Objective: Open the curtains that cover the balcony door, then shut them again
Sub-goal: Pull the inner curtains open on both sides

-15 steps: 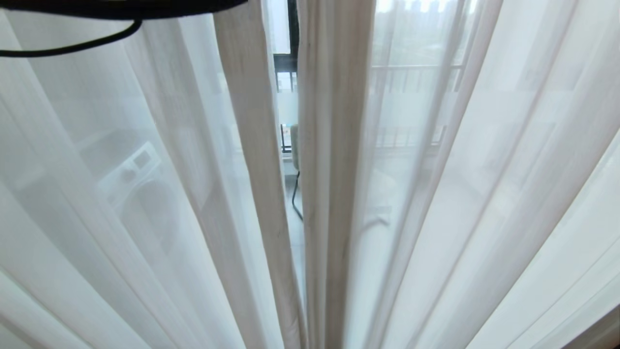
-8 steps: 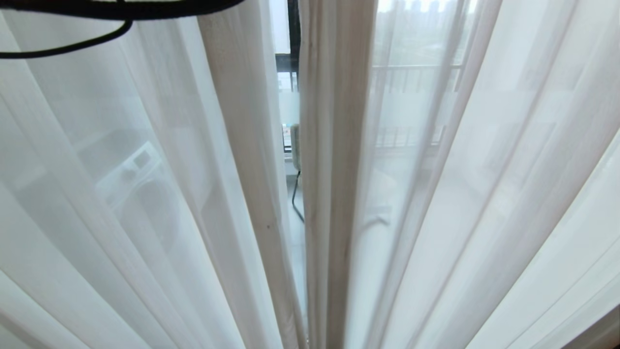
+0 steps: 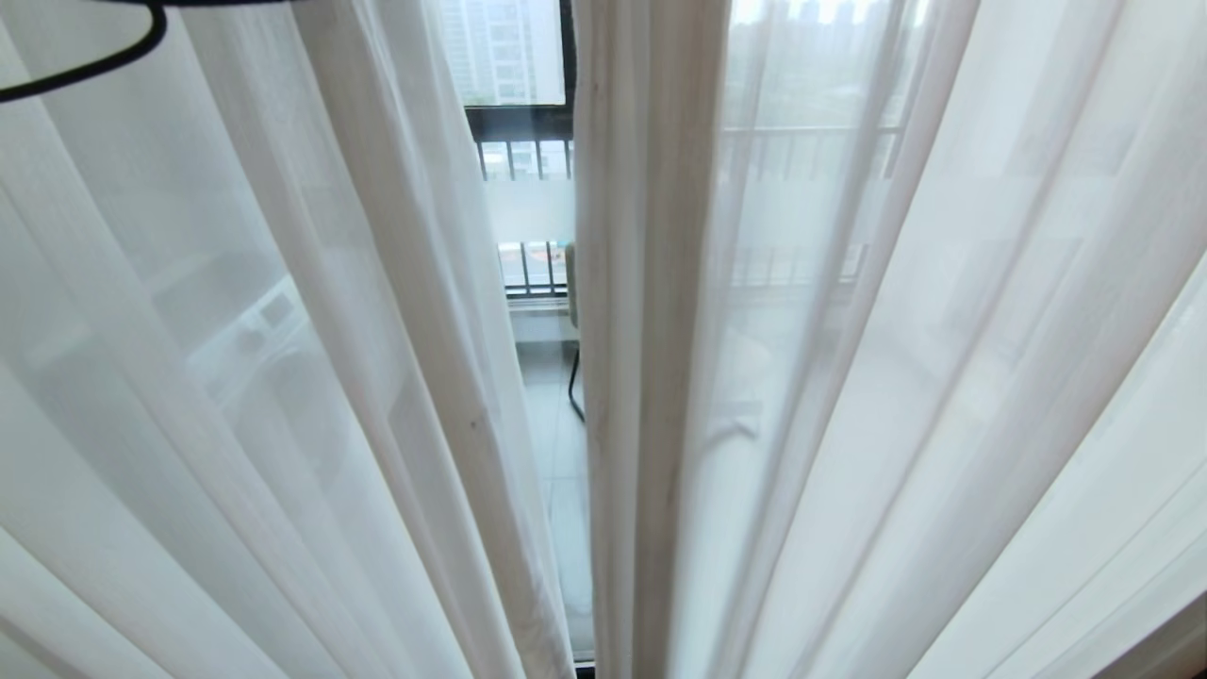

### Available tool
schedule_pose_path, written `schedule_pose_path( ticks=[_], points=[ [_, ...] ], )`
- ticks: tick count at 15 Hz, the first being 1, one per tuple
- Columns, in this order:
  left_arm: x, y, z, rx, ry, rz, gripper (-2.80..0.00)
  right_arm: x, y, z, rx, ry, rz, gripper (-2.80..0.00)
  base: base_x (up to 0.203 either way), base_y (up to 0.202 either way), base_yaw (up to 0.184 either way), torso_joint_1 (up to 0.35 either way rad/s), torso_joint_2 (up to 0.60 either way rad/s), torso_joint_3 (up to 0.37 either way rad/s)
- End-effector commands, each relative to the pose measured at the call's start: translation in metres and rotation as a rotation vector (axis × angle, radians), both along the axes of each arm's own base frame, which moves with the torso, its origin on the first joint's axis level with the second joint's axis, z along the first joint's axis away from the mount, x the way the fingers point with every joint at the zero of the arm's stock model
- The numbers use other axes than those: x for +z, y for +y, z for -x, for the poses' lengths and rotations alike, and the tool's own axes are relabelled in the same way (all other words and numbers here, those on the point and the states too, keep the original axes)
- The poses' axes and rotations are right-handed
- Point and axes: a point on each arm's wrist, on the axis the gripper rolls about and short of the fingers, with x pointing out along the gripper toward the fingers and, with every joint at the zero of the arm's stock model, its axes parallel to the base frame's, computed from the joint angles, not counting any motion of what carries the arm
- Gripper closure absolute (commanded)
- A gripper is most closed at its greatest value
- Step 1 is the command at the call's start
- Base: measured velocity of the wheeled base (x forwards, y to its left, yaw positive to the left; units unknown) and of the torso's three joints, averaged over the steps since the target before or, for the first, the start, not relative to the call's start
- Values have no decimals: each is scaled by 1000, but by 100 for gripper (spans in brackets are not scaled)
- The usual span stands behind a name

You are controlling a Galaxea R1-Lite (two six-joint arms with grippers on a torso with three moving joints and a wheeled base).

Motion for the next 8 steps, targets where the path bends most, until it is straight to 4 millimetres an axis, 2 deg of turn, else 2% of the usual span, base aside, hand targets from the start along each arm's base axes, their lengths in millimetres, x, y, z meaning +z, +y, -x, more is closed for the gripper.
schedule_pose_path(
  ticks=[1, 2, 8],
  points=[
    [5, 18, 1, 61, -18, 11, 0, 0, 0, 0, 0, -1, 0, 0, 0, 0, 0, 0, 0, 0],
    [6, 22, 1, 72, -21, 13, 0, 0, 0, 0, 0, -1, 0, 0, 0, 0, 0, 0, 0, 0],
    [7, 71, 5, 261, -37, 26, 0, 0, 0, 0, 0, -1, 0, 0, 0, 0, 0, 0, 0, 0]
  ],
)
